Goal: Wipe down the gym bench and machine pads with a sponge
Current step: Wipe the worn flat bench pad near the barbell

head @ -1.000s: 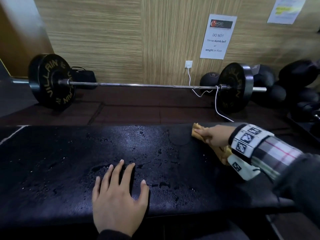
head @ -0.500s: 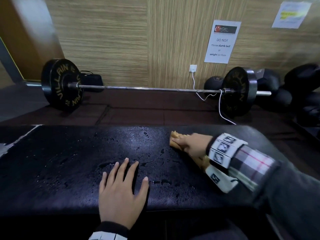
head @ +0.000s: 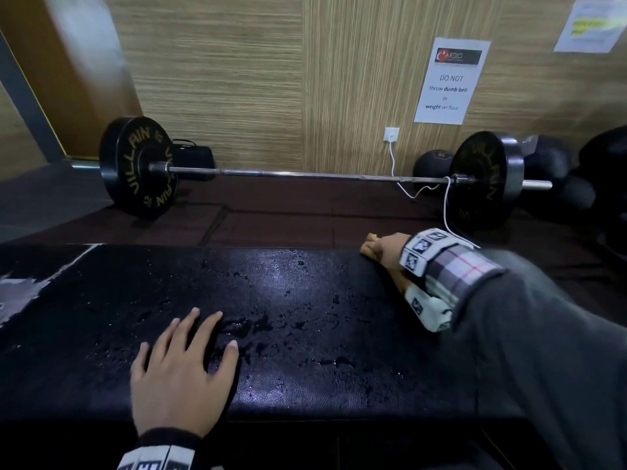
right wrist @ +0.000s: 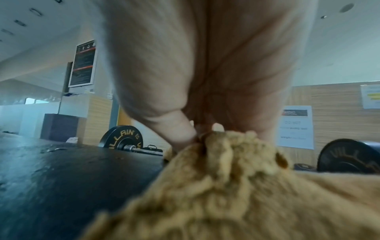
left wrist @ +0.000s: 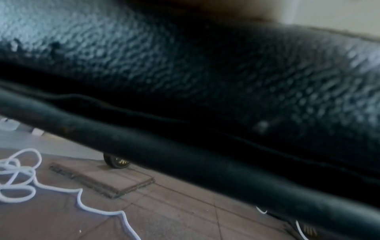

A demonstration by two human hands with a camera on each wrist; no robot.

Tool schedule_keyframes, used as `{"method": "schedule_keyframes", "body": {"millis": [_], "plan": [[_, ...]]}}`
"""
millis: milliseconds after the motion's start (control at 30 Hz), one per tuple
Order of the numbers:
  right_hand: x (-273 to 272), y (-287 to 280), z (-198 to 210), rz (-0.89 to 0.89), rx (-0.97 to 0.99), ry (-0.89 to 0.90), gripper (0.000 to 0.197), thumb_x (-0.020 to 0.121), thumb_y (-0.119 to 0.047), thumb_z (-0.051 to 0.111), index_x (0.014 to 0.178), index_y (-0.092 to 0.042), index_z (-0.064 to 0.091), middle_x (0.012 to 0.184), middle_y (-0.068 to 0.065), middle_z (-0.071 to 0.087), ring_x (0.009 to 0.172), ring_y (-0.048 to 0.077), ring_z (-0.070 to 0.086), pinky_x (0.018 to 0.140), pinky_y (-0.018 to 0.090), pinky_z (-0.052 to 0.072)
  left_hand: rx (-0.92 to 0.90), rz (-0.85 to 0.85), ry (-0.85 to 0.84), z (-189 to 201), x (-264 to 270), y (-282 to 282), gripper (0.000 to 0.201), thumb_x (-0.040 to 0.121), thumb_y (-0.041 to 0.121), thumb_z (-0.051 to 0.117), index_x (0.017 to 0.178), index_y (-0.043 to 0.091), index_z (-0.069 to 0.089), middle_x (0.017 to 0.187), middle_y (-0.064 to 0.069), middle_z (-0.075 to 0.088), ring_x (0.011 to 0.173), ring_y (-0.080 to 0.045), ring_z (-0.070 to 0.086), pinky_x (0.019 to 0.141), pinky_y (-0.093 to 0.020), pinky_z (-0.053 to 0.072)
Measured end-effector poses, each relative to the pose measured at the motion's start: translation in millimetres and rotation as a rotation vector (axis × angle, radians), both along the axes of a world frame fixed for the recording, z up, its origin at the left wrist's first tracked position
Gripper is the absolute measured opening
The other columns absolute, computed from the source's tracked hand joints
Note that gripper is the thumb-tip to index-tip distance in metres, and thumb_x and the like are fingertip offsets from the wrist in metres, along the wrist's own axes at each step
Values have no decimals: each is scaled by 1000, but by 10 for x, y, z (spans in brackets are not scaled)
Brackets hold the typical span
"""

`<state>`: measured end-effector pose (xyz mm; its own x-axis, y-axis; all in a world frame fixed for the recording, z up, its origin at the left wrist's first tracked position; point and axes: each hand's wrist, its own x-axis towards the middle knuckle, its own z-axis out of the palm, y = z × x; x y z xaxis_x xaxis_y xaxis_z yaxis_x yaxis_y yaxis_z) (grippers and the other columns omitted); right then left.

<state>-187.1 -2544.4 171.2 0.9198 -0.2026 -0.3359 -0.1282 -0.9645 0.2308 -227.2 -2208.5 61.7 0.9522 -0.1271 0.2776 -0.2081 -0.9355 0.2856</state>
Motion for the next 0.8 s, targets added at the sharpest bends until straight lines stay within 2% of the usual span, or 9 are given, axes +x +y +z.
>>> {"method": "schedule_keyframes", "body": {"millis": [133, 233, 300, 367, 433, 533, 567, 667, 800], "plan": [[220, 361, -115, 105, 104, -76, 43, 92, -10, 45, 134, -15, 44, 131, 8, 51, 120, 29, 51, 95, 31, 40, 0, -4, -8, -3, -3, 11, 58, 81, 65, 29, 128, 44, 55, 141, 11, 52, 133, -17, 45, 111, -48, 29], [115, 519, -227, 273, 169, -39, 56, 93, -11, 46, 143, -32, 32, 147, 3, 37, 126, 28, 45, 103, 33, 39, 0, 0, -11, -6, -7, 13, 58, 81, 65, 30, 128, 44, 56, 141, 10, 52, 133, -17, 45, 111, -47, 28], [-56, 463, -280, 367, 267, -7, 63, 91, -11, 46, 143, -41, 27, 152, -4, 28, 134, 24, 37, 111, 35, 29, -11, 4, -15, -4, -12, 10, 58, 81, 64, 30, 128, 44, 56, 140, 10, 53, 133, -17, 45, 111, -47, 28], [-245, 309, -275, 421, 349, 26, 66, 89, -7, 47, 143, -41, 29, 153, -9, 24, 139, 17, 28, 115, 30, 20, -23, 7, -13, 4, -16, 3, 57, 80, 64, 31, 127, 44, 56, 140, 10, 53, 133, -17, 45, 111, -47, 27], [-381, 111, -224, 390, 362, 70, 66, 89, -5, 46, 143, -39, 29, 153, -10, 23, 140, 12, 22, 116, 24, 14, -31, 9, -11, 7, -14, -5, 57, 80, 64, 31, 127, 45, 56, 140, 11, 53, 133, -17, 45, 111, -47, 27], [-380, -127, -133, 243, 309, 30, 62, 91, -8, 45, 142, -39, 29, 152, -6, 29, 139, 13, 27, 110, 14, 11, -28, 17, -2, 12, -8, -16, 57, 79, 64, 31, 127, 45, 56, 141, 12, 52, 134, -16, 44, 112, -46, 26], [-310, -157, -113, 199, 270, 0, 60, 92, -10, 45, 143, -37, 30, 151, -5, 31, 138, 15, 30, 107, 12, 13, -29, 20, 0, 15, -5, -22, 57, 79, 64, 31, 127, 46, 56, 141, 12, 52, 134, -16, 44, 112, -46, 26], [-30, -72, -93, 154, 121, -15, 52, 94, -18, 43, 143, -33, 33, 143, 7, 43, 128, 27, 44, 105, 25, 32, -24, 24, 1, 19, -2, -24, 58, 78, 65, 30, 127, 46, 55, 141, 12, 52, 134, -16, 43, 112, -46, 26], [198, 276, -94, 225, 47, -33, 47, 94, -15, 45, 140, -23, 40, 138, 8, 47, 123, 29, 48, 99, 27, 38, -19, 21, -2, 12, -6, -7, 57, 79, 65, 31, 127, 46, 56, 140, 11, 53, 134, -17, 44, 111, -47, 28]]}}
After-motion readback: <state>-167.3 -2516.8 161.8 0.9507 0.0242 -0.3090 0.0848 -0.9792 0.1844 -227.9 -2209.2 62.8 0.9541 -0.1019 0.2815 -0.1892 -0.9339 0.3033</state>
